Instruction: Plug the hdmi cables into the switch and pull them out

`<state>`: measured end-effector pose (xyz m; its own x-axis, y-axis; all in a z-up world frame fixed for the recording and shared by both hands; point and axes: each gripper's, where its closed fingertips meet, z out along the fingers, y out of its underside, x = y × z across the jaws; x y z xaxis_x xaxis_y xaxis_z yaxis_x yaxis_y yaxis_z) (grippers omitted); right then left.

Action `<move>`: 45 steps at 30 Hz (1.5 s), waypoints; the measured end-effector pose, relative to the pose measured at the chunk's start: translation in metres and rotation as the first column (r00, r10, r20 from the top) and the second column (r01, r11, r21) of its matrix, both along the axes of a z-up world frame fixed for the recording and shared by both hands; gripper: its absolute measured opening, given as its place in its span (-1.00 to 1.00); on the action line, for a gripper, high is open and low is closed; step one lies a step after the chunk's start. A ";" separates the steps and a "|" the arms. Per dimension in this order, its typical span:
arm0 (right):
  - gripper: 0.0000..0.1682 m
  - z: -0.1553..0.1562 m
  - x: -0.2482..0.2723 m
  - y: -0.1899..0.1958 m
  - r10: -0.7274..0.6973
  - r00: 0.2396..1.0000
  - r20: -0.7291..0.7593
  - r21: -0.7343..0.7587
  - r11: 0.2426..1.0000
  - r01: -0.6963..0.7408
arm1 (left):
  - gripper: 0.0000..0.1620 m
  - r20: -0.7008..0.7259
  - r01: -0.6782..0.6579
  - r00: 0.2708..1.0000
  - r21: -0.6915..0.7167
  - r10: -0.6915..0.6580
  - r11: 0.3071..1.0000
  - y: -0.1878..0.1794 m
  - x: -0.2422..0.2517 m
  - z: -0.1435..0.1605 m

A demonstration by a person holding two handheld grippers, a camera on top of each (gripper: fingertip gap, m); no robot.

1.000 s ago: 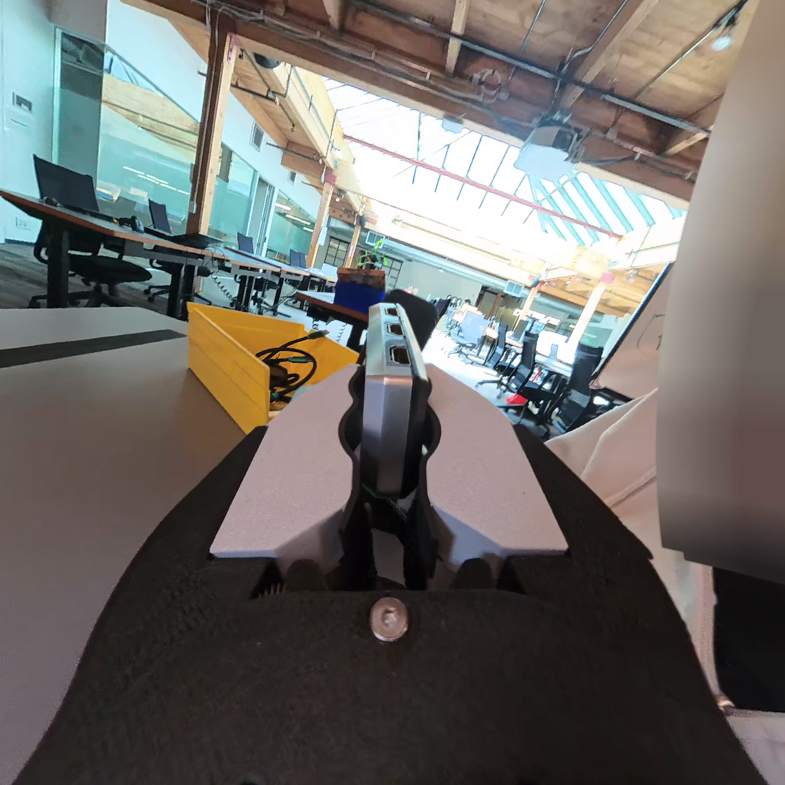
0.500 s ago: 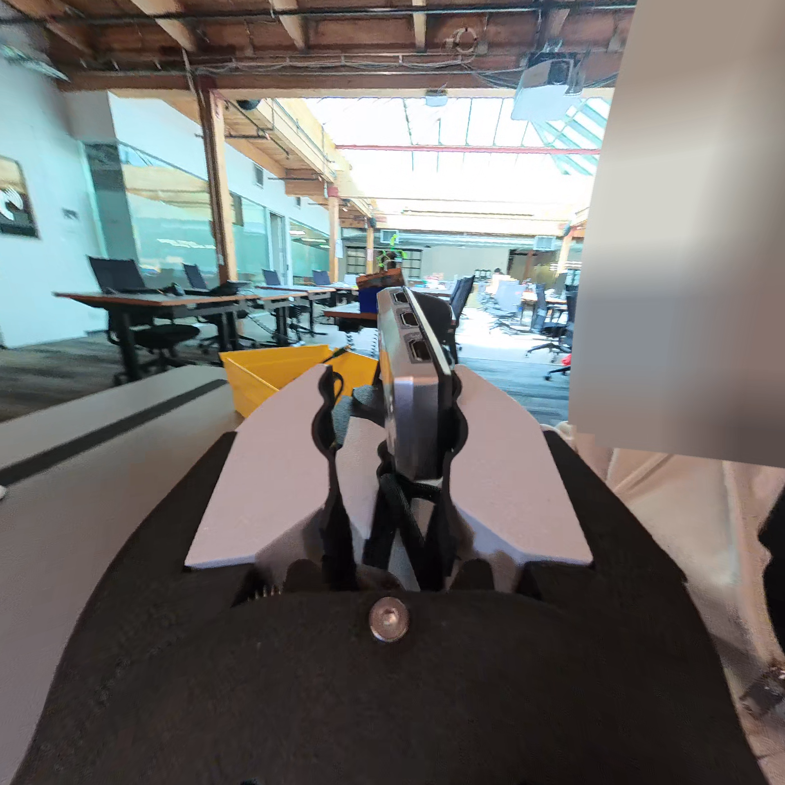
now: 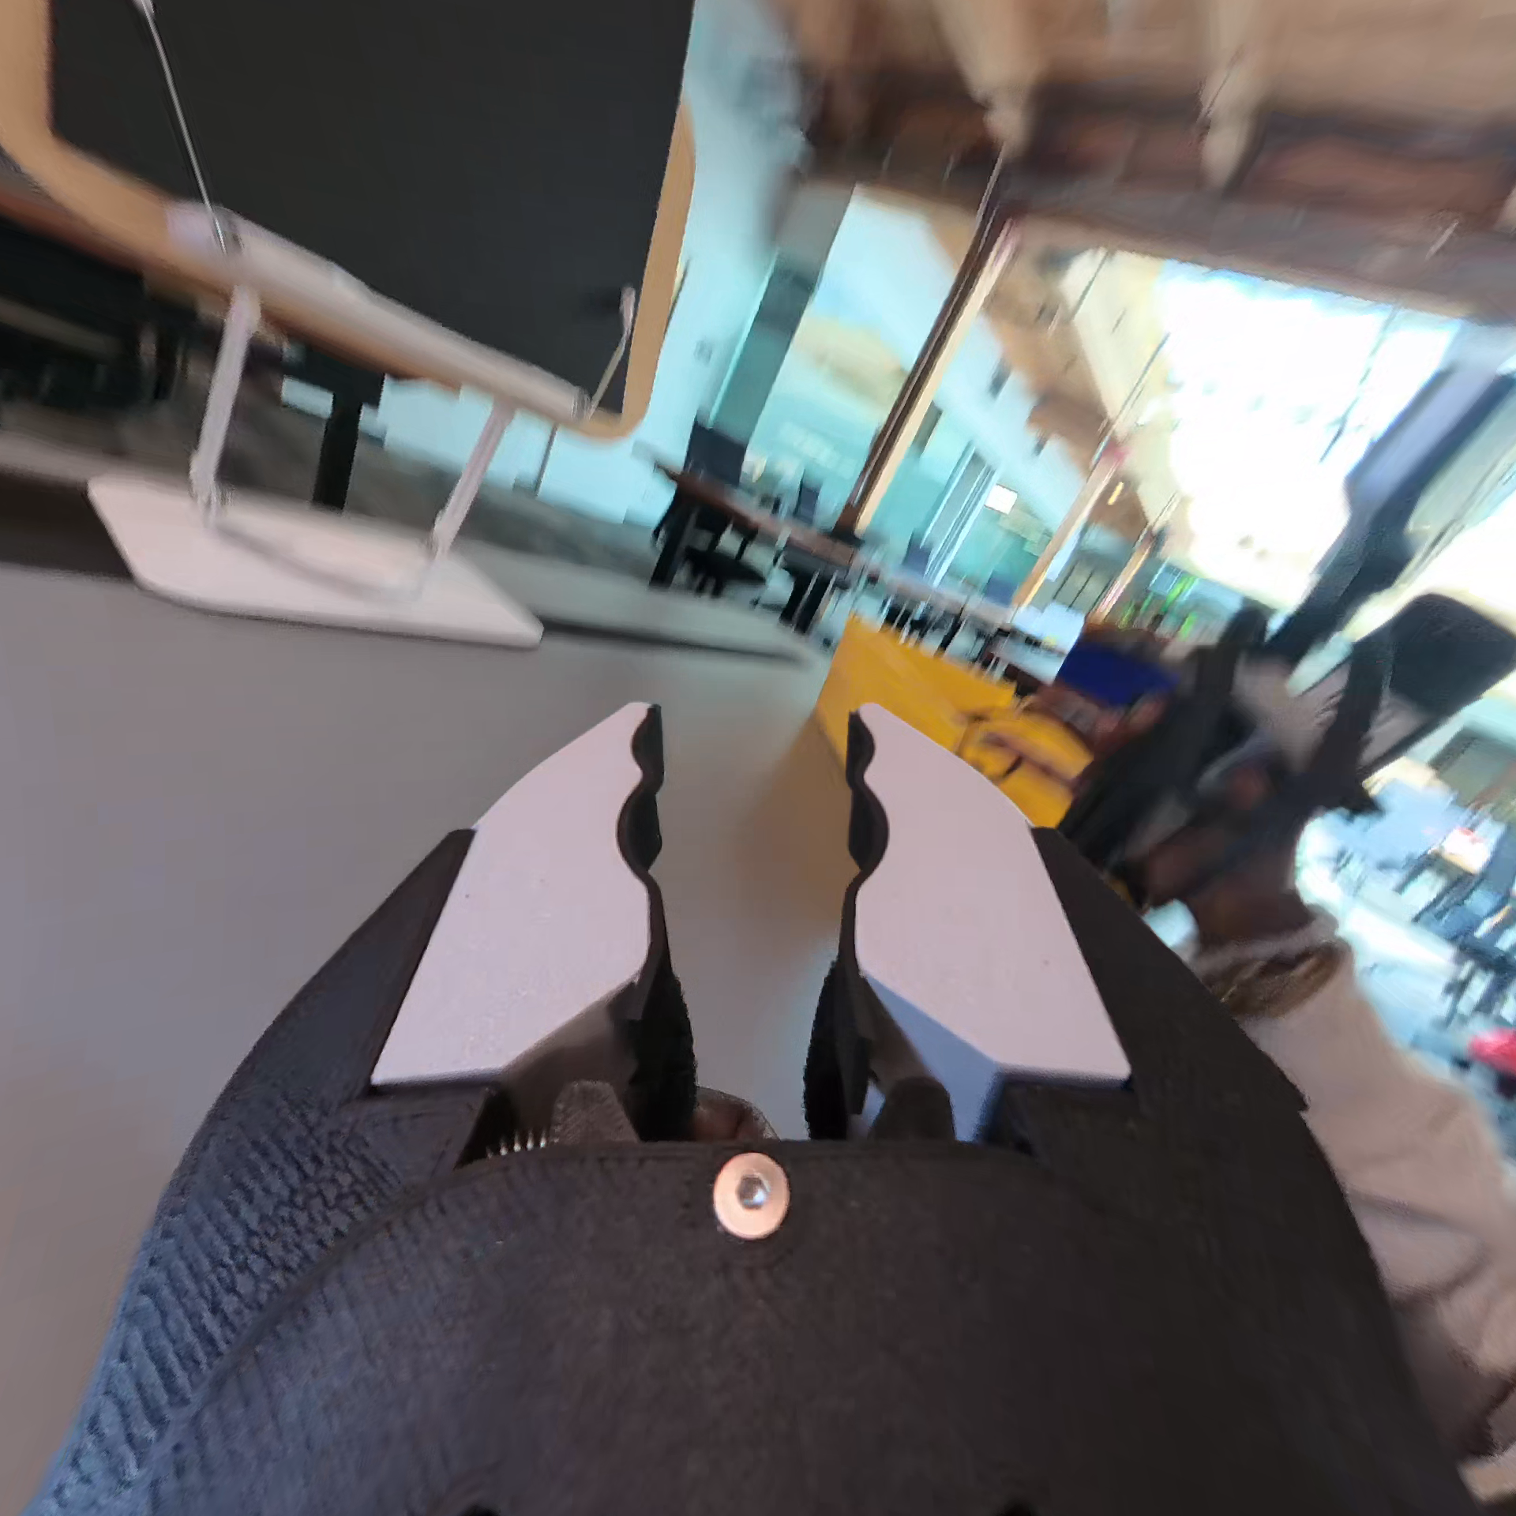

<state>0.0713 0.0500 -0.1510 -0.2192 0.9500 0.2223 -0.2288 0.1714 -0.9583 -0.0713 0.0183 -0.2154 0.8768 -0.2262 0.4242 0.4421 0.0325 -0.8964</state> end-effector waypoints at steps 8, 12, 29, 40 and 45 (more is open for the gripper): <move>-0.87 0.055 0.097 0.094 -0.593 0.804 -0.035 -0.159 0.798 0.582 | -0.47 -0.311 -0.016 0.950 -0.132 -0.027 0.991 0.009 0.023 -0.025; -0.87 0.056 0.150 0.124 -0.795 0.607 -0.006 -0.138 0.602 0.787 | -0.47 -0.363 -0.051 0.932 -0.139 -0.003 0.989 0.010 0.021 -0.027; -0.85 -0.028 0.168 0.177 -0.805 0.460 0.374 -0.096 0.460 0.883 | -0.48 -0.552 -0.104 0.833 -0.176 -0.011 0.979 0.014 0.026 -0.040; -0.33 -0.007 0.190 0.212 -0.958 0.175 0.226 0.157 0.213 0.964 | -0.48 -0.549 -0.100 0.836 -0.170 -0.010 0.980 0.014 0.026 -0.039; -0.26 0.007 0.190 0.196 -0.968 0.206 0.145 0.151 0.227 0.962 | -0.48 -0.555 -0.106 0.832 -0.163 -0.003 0.981 0.014 0.026 -0.038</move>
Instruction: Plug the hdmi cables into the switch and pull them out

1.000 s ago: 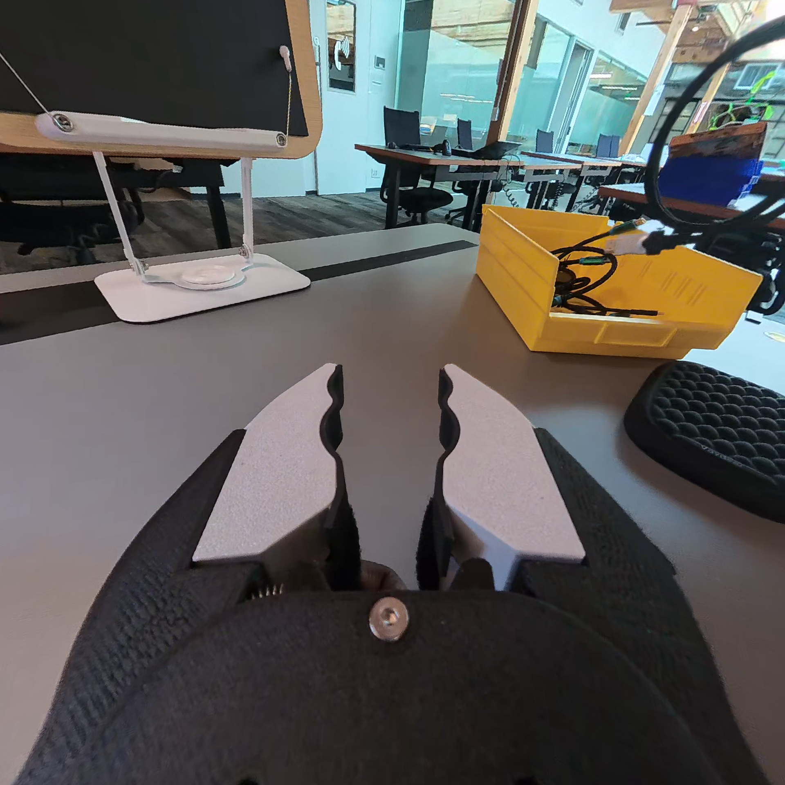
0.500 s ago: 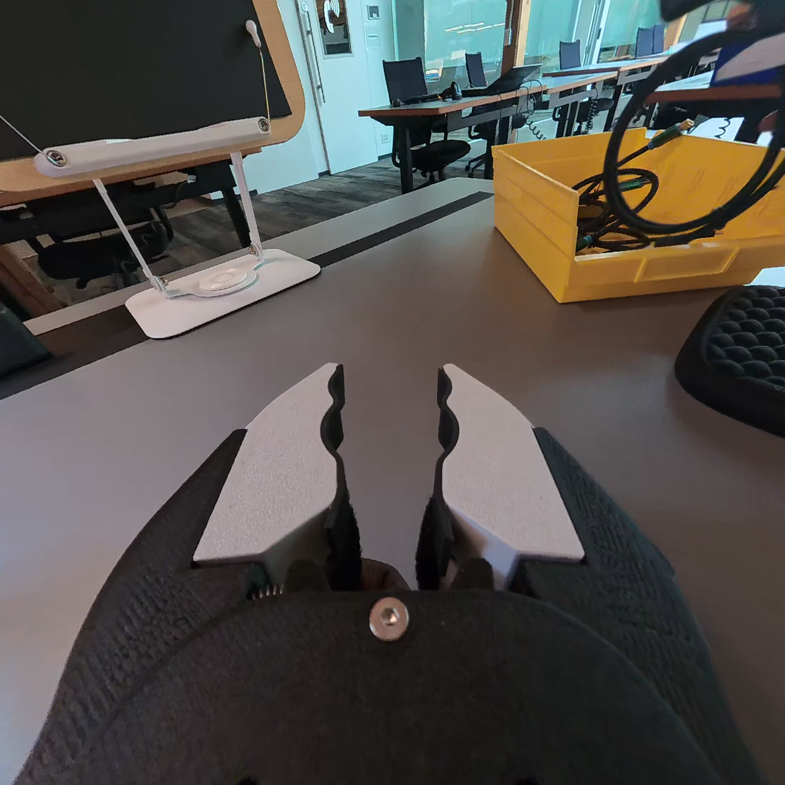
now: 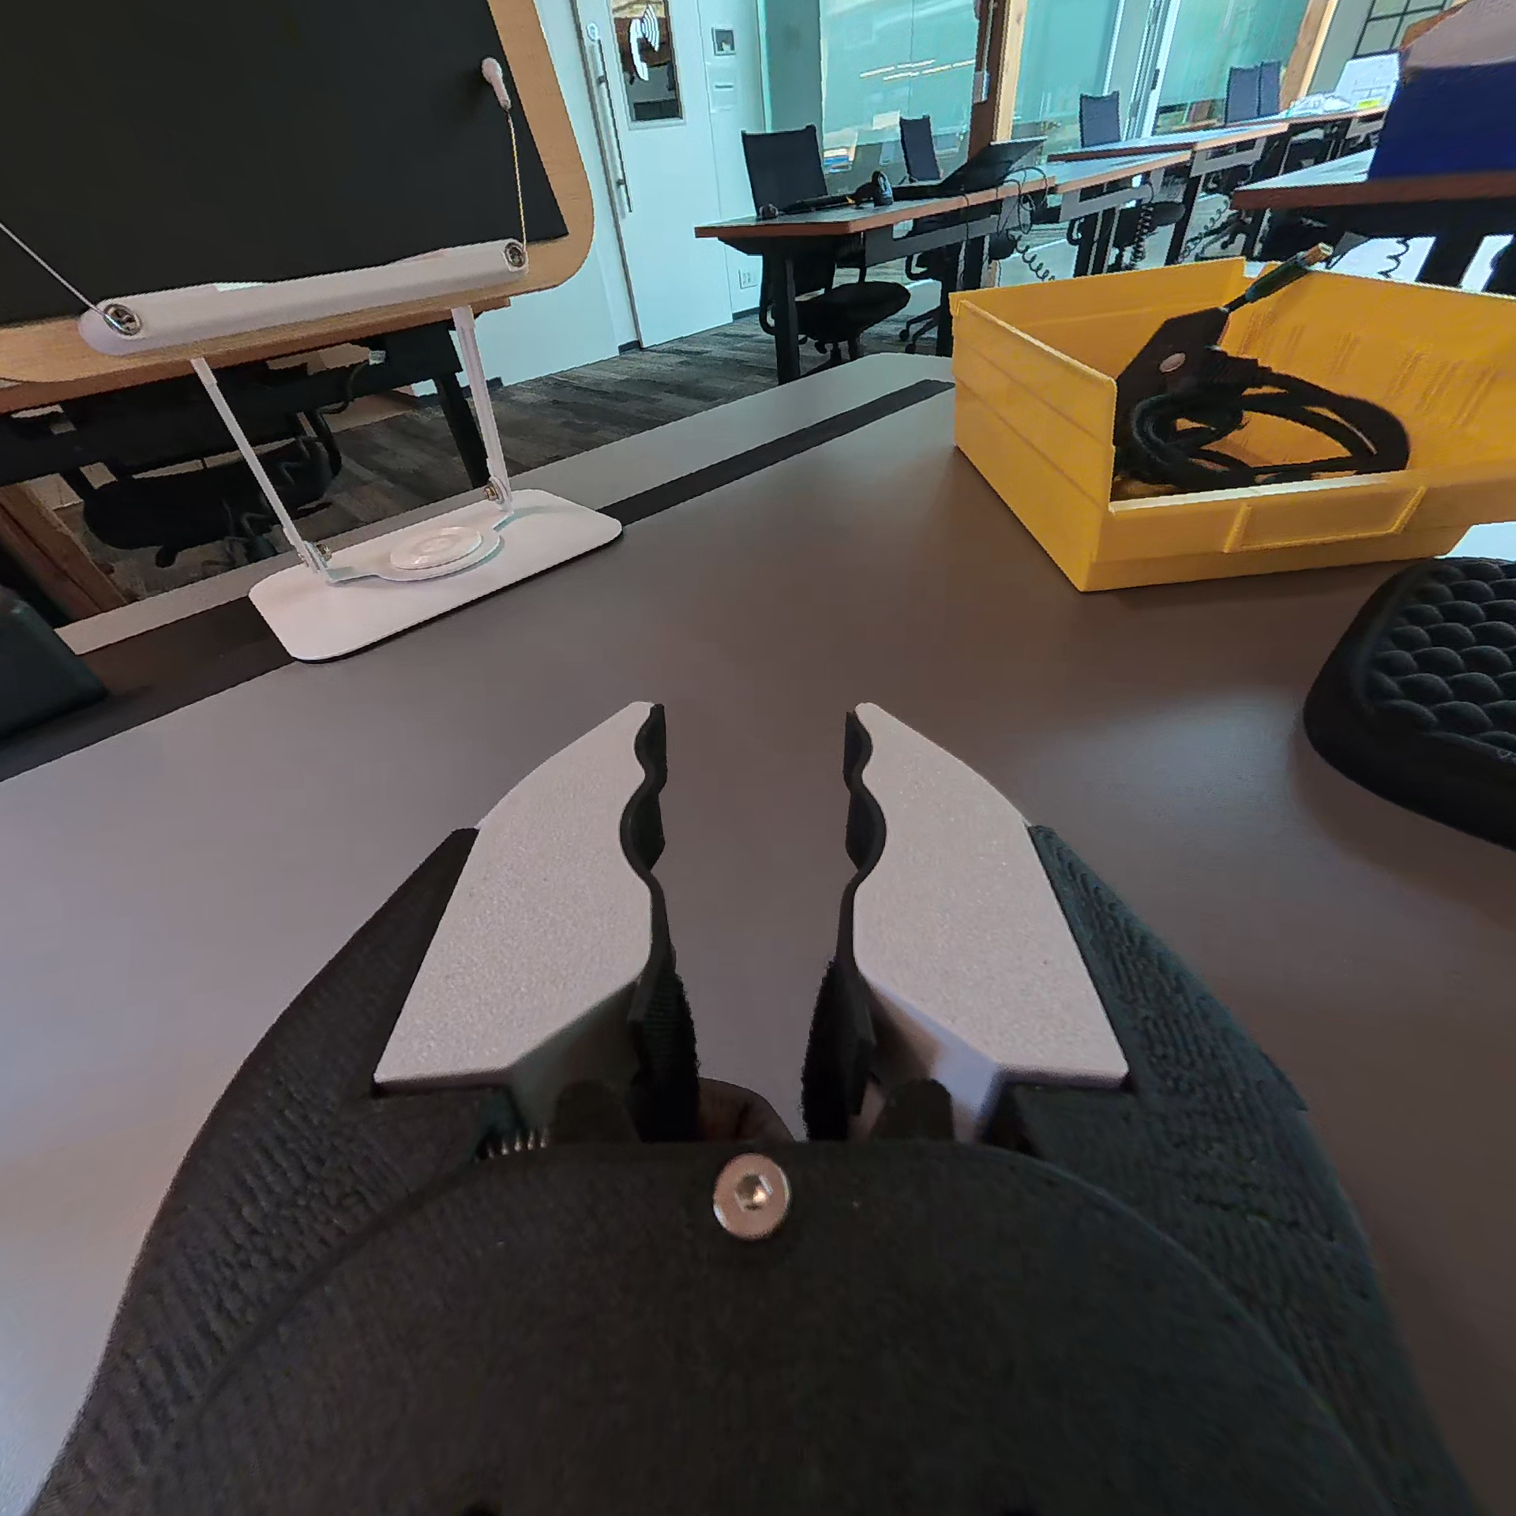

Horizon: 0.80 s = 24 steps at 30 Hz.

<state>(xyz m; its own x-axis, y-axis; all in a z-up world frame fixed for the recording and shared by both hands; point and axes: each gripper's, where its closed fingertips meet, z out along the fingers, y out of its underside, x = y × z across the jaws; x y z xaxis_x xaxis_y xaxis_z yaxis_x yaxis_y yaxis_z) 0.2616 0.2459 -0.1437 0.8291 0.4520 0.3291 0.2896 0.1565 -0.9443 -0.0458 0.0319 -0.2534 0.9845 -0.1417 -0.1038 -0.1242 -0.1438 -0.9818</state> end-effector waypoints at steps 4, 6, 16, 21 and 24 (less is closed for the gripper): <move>-0.24 -0.011 -0.001 -0.019 0.035 0.999 -0.006 0.021 0.999 -0.034 | -0.48 -0.037 -0.018 0.999 0.033 0.019 0.999 -0.002 -0.001 0.005; -0.24 -0.025 -0.009 -0.033 0.094 0.996 -0.007 -0.011 0.996 -0.094 | -0.47 -0.058 -0.026 0.998 0.064 0.029 0.998 -0.005 0.000 0.011; -0.13 -0.110 -0.099 -0.075 0.418 0.904 0.086 -0.334 0.867 -0.369 | -0.17 -0.168 -0.354 0.872 0.432 0.460 0.829 -0.098 -0.019 0.086; -0.14 -0.150 -0.122 -0.077 0.416 0.888 0.194 -0.408 0.858 -0.313 | -0.14 -0.190 -0.606 0.713 0.316 0.675 0.730 -0.139 -0.086 0.087; -0.12 -0.156 -0.122 -0.070 0.358 0.886 0.294 -0.401 0.888 -0.226 | -0.15 -0.230 -0.673 0.695 0.127 0.682 0.729 -0.148 -0.118 0.050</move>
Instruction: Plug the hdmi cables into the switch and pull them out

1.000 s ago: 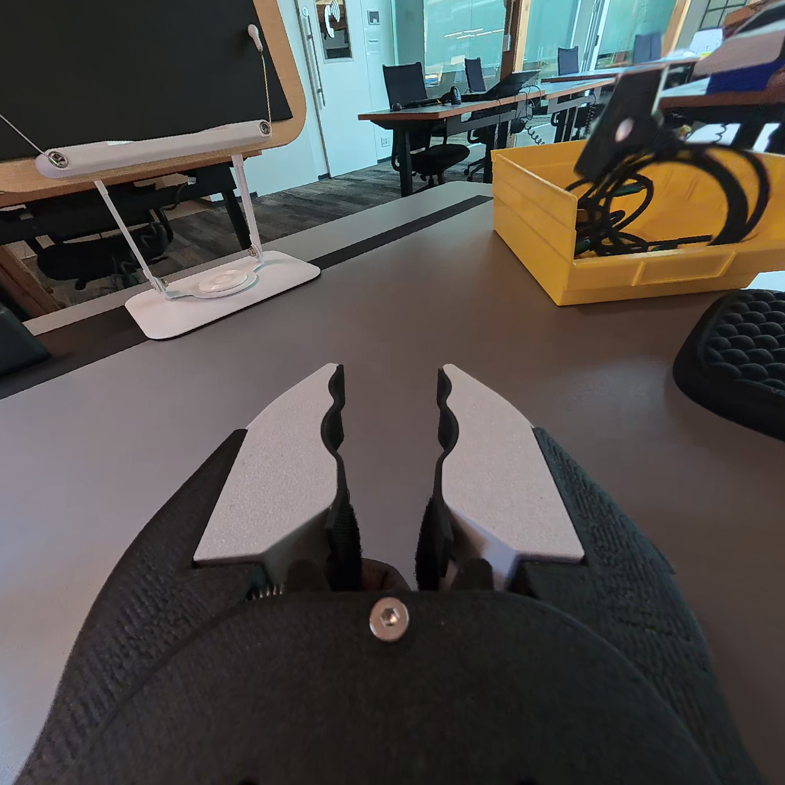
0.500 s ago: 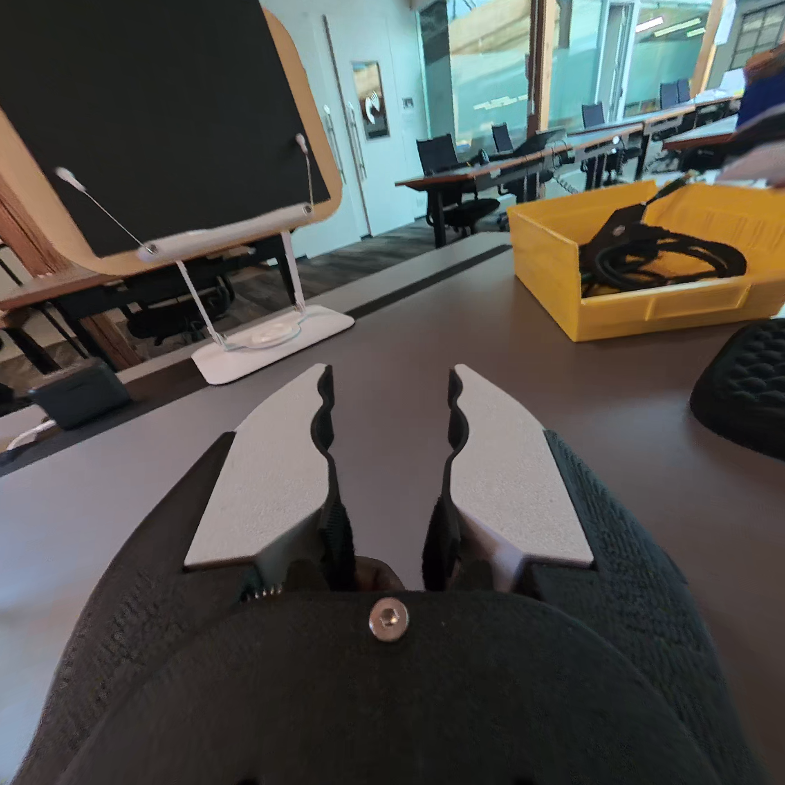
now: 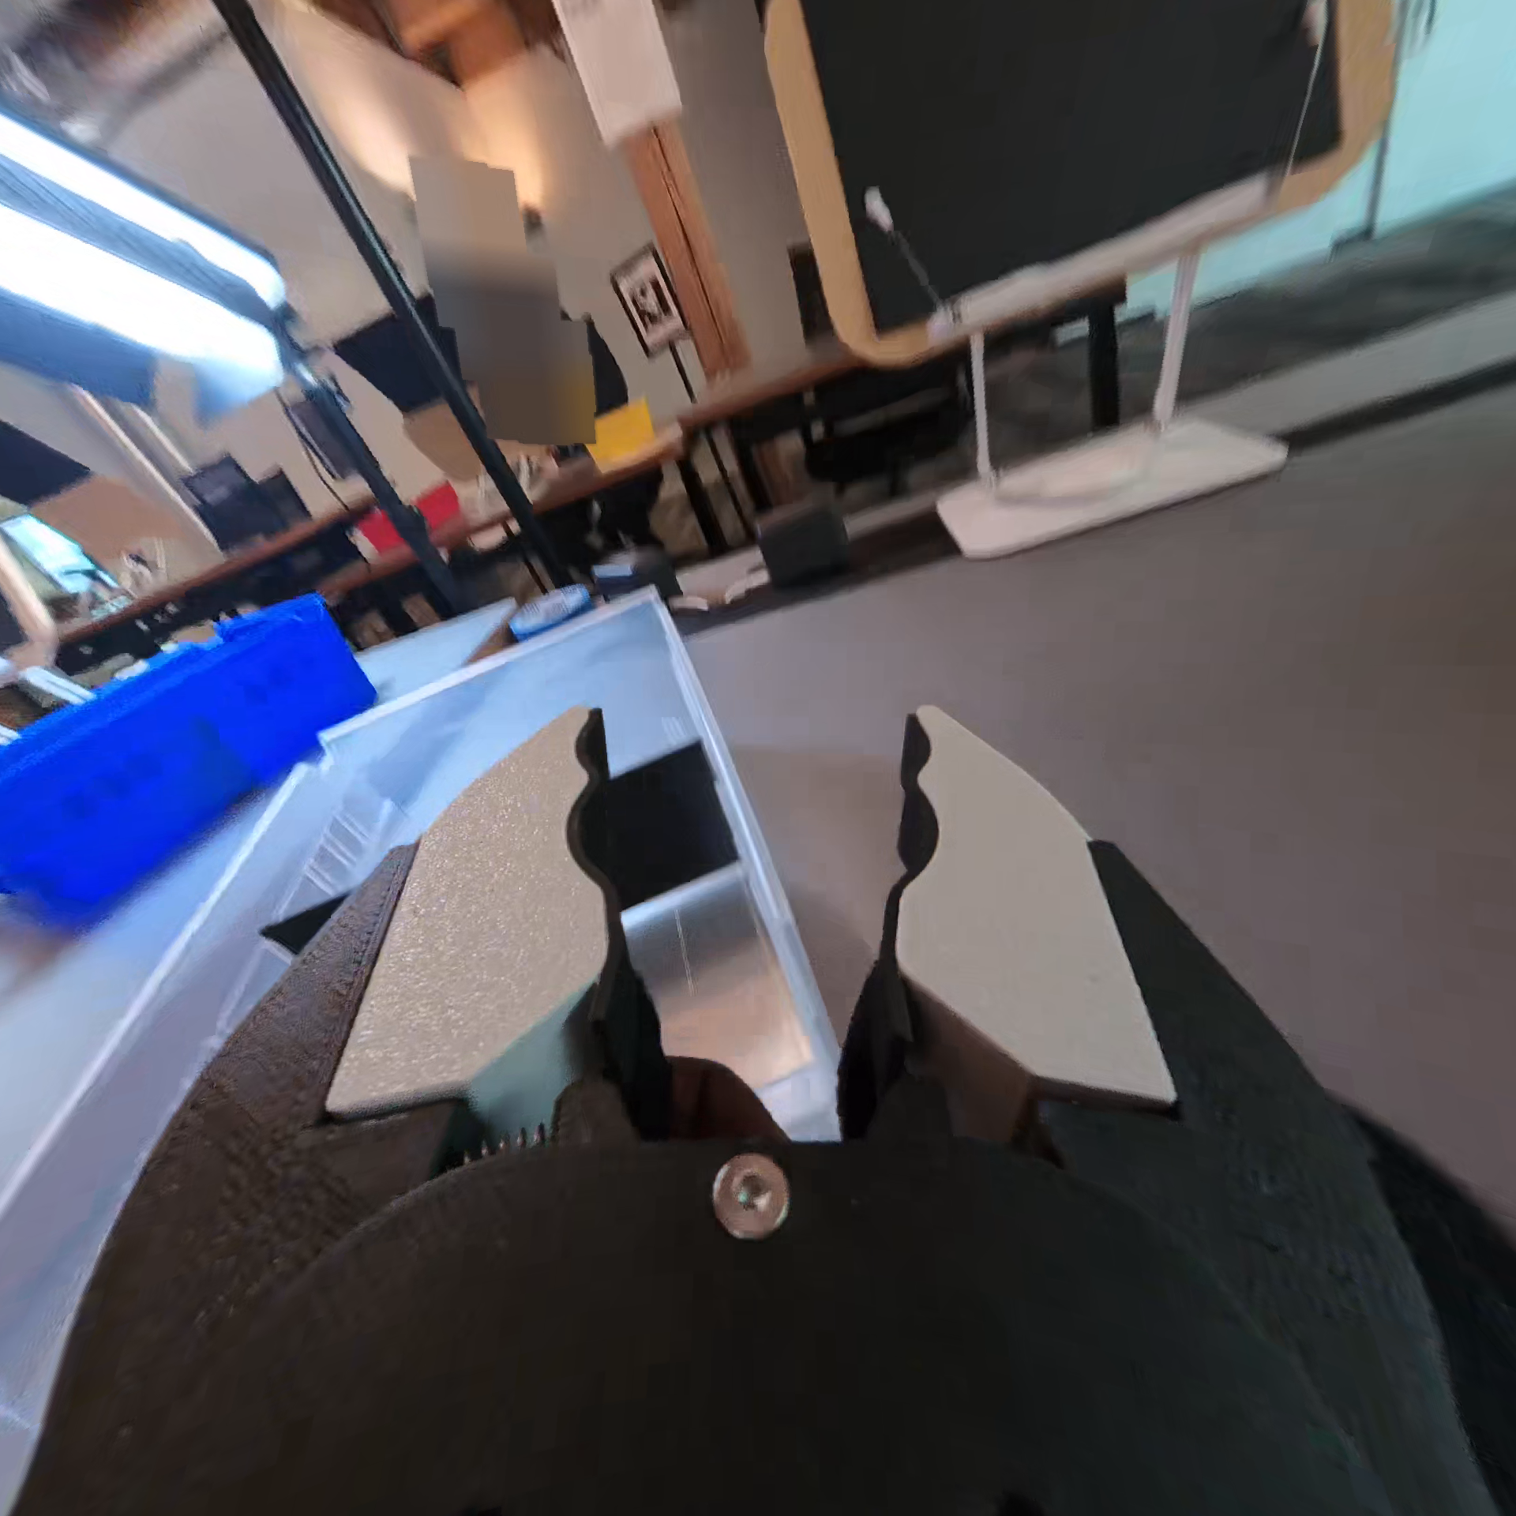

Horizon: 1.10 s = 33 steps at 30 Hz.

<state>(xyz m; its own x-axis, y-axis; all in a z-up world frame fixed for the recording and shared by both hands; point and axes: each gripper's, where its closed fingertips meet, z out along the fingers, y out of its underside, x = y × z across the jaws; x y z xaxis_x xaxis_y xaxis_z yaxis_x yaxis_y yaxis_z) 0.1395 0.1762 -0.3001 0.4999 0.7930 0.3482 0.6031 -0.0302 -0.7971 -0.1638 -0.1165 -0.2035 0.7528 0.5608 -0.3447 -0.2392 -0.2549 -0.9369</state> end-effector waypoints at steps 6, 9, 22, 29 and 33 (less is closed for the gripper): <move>-0.20 -0.006 -0.015 0.016 0.022 0.990 0.141 -0.003 1.000 -0.022 | -0.37 0.201 0.090 0.978 -0.200 -0.049 0.976 0.012 -0.008 -0.067; -0.49 -0.005 -0.016 0.035 -0.023 0.970 0.243 0.080 0.997 0.003 | -0.65 0.117 0.041 0.993 -0.245 -0.012 0.969 0.011 -0.015 -0.066; -0.53 -0.004 0.002 -0.002 0.331 0.920 0.208 0.128 0.923 -0.362 | -0.73 0.117 0.225 0.972 -0.210 -0.204 0.951 0.041 -0.016 -0.065; -0.57 -0.003 0.017 -0.020 0.492 0.862 0.123 0.121 0.854 -0.505 | -0.84 0.009 0.110 0.994 -0.246 -0.111 0.963 0.043 -0.026 -0.065; -0.58 -0.002 0.023 -0.029 0.560 0.822 0.099 0.120 0.814 -0.569 | -0.86 0.021 0.086 0.996 -0.240 -0.083 0.967 0.043 -0.027 -0.065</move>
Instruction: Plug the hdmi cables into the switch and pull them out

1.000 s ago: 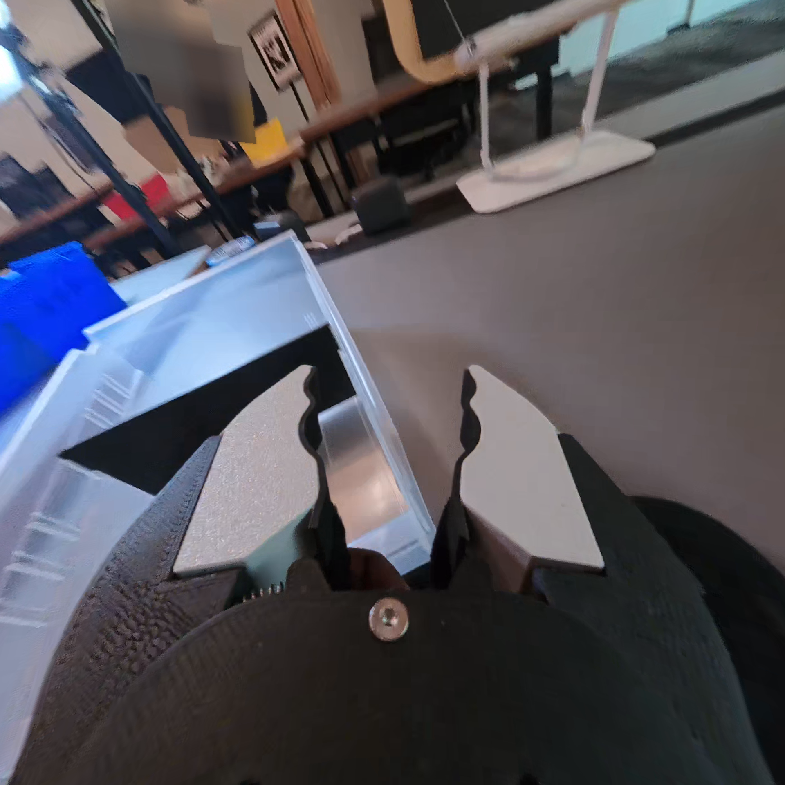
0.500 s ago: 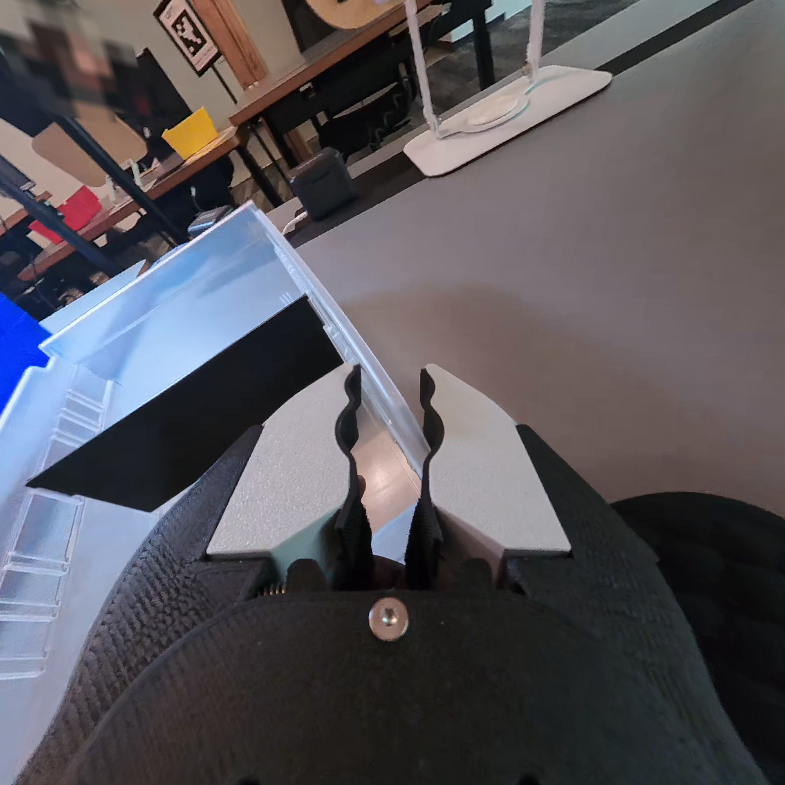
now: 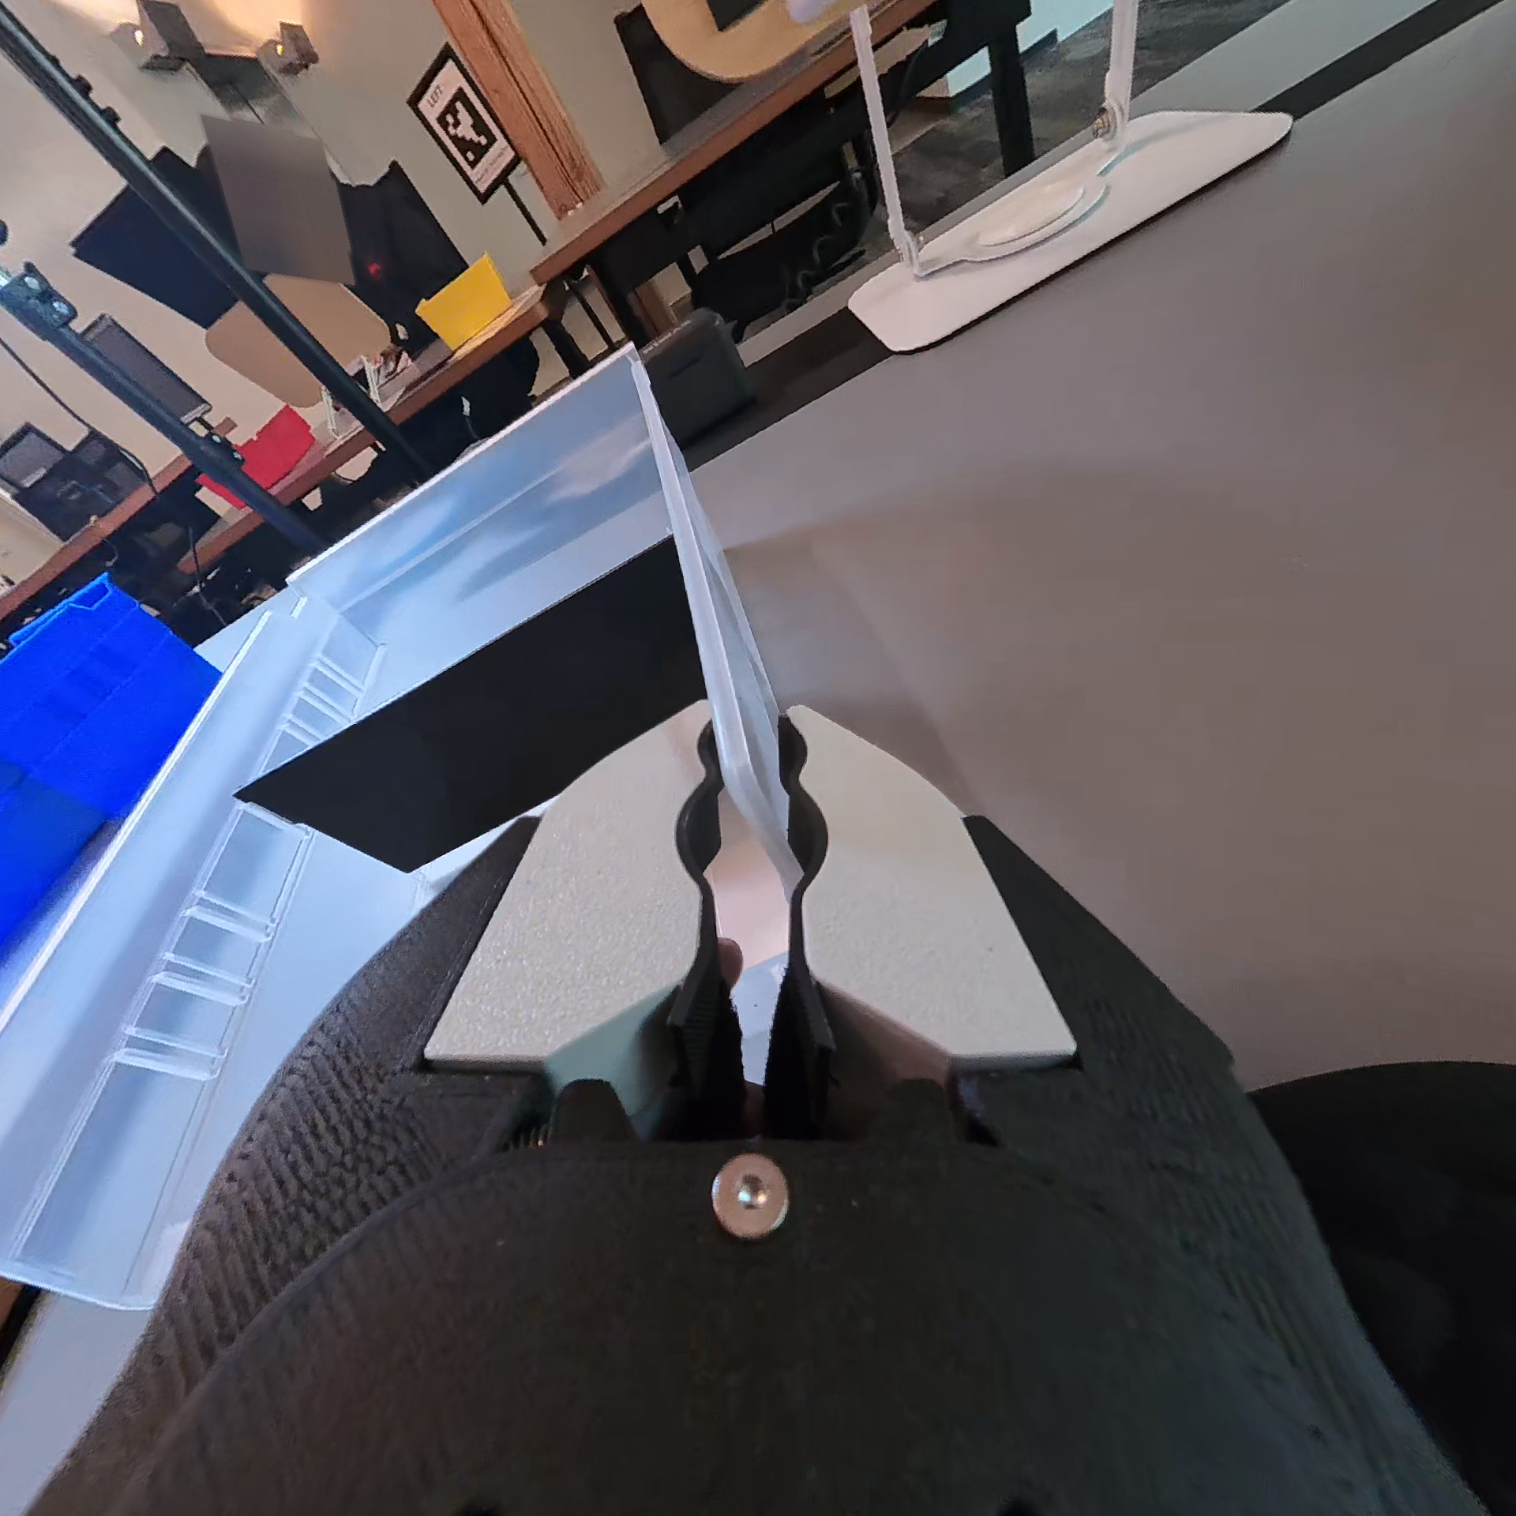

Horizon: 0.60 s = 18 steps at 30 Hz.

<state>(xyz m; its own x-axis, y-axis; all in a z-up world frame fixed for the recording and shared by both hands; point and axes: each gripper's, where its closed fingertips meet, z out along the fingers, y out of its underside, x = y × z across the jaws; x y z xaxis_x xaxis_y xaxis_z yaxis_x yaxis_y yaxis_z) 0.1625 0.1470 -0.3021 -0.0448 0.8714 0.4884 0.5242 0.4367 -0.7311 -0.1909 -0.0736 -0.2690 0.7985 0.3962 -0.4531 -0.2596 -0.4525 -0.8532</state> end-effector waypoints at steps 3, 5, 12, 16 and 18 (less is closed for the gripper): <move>-0.58 0.000 0.001 -0.003 0.027 1.000 -0.007 -0.003 1.000 -0.027 | -0.87 0.007 -0.025 1.000 0.001 0.025 1.000 -0.001 0.000 0.000; -0.58 0.000 0.000 -0.003 0.029 1.000 -0.007 -0.001 1.000 -0.029 | -0.88 0.005 -0.037 0.999 0.000 0.037 0.999 -0.001 0.000 0.000; -0.58 0.000 0.000 0.004 0.070 0.997 -0.016 0.009 0.998 -0.070 | -0.89 0.005 -0.045 0.999 -0.007 0.045 0.999 0.000 -0.001 -0.001; -0.59 0.000 0.001 0.007 0.061 0.998 -0.028 -0.003 0.998 -0.061 | -0.90 0.020 -0.051 0.999 -0.002 0.051 0.999 -0.003 -0.010 -0.001; -0.59 0.000 0.001 0.007 0.054 0.998 -0.029 0.008 0.998 -0.054 | -0.91 0.028 -0.038 0.999 0.006 0.038 0.999 -0.004 -0.014 -0.001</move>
